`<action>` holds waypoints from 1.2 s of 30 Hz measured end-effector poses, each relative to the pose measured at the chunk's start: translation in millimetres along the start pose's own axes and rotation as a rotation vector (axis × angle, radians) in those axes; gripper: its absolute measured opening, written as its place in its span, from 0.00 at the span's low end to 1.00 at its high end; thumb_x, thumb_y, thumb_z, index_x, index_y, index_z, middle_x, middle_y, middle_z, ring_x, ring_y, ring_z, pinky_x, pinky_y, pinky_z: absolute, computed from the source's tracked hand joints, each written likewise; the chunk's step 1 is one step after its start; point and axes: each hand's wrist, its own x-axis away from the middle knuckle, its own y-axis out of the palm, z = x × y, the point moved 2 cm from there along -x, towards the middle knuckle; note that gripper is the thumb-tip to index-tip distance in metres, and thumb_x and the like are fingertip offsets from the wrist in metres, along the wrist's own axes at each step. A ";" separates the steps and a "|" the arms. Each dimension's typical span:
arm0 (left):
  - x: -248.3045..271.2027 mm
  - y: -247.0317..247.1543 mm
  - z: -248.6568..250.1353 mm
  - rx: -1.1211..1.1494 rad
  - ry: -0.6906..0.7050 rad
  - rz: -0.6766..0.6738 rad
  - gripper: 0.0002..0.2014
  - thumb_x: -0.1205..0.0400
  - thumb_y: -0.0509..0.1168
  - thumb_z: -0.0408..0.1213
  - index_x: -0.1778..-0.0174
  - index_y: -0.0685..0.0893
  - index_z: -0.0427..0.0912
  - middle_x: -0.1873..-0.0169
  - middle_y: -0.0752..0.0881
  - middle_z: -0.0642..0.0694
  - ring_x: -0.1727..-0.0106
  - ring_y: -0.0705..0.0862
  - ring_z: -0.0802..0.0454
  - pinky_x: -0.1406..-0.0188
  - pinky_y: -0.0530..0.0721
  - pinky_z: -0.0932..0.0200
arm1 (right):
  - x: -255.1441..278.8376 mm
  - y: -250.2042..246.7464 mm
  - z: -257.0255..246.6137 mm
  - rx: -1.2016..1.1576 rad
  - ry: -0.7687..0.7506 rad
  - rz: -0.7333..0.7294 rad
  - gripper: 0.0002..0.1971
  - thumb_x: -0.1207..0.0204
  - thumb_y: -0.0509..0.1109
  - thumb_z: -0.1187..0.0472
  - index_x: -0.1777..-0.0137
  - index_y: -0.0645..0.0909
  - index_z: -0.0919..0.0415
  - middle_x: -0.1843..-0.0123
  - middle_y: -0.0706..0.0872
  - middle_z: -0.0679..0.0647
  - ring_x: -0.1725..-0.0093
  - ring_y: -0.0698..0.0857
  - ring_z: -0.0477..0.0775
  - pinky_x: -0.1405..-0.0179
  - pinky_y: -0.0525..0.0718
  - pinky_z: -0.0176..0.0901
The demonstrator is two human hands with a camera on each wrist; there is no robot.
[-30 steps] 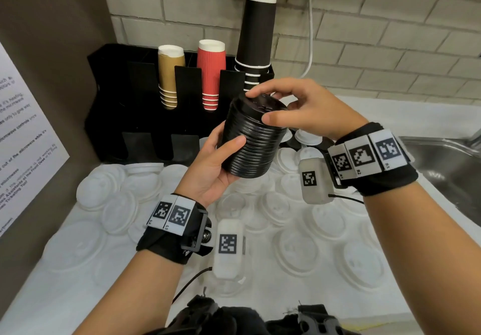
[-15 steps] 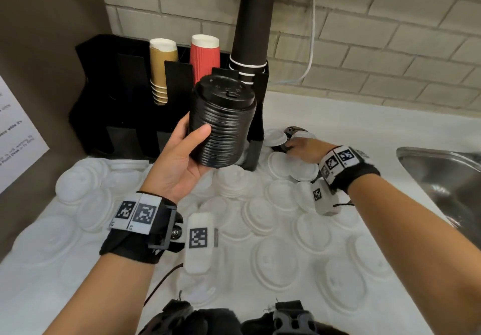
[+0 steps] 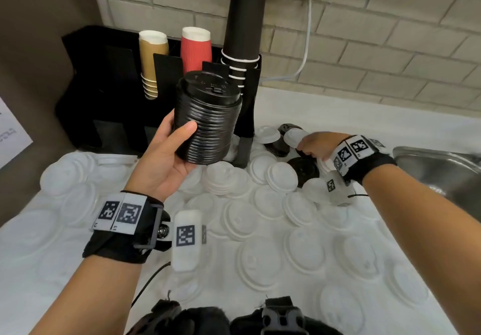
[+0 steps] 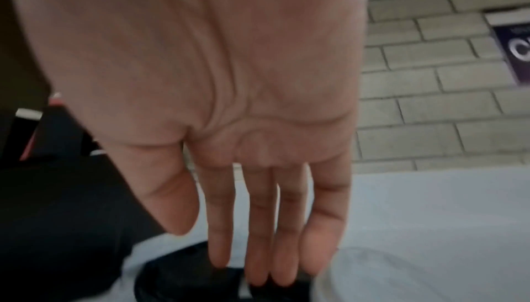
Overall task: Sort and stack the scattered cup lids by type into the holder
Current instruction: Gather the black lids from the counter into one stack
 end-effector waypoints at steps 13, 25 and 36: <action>2.3 13.3 -5.5 -0.020 -0.019 -0.020 0.30 0.23 0.65 0.38 0.22 0.71 0.44 0.36 0.86 0.47 0.37 0.86 0.49 0.53 0.88 0.55 | -33.9 45.6 17.6 0.353 -0.259 0.090 0.37 0.54 0.59 0.29 0.44 0.80 0.44 0.46 0.86 0.48 0.42 0.83 0.58 0.49 0.71 0.42; 3.4 16.4 -7.2 0.002 -0.022 -0.043 0.28 0.22 0.65 0.38 0.24 0.73 0.45 0.37 0.86 0.47 0.37 0.86 0.49 0.54 0.89 0.56 | 9.5 -21.9 3.0 -0.054 -0.164 0.268 0.37 0.31 0.76 0.49 0.25 0.62 0.50 0.37 0.75 0.64 0.44 0.81 0.67 0.50 0.79 0.50; 10.3 33.0 -30.5 0.049 -0.149 -0.076 0.32 0.25 0.69 0.36 0.22 0.72 0.46 0.33 0.84 0.44 0.38 0.87 0.48 0.54 0.88 0.54 | 119.8 -49.1 -40.9 -0.746 -0.751 0.148 0.26 0.33 0.73 0.52 0.35 0.75 0.33 0.44 0.84 0.52 0.50 0.84 0.43 0.54 0.80 0.41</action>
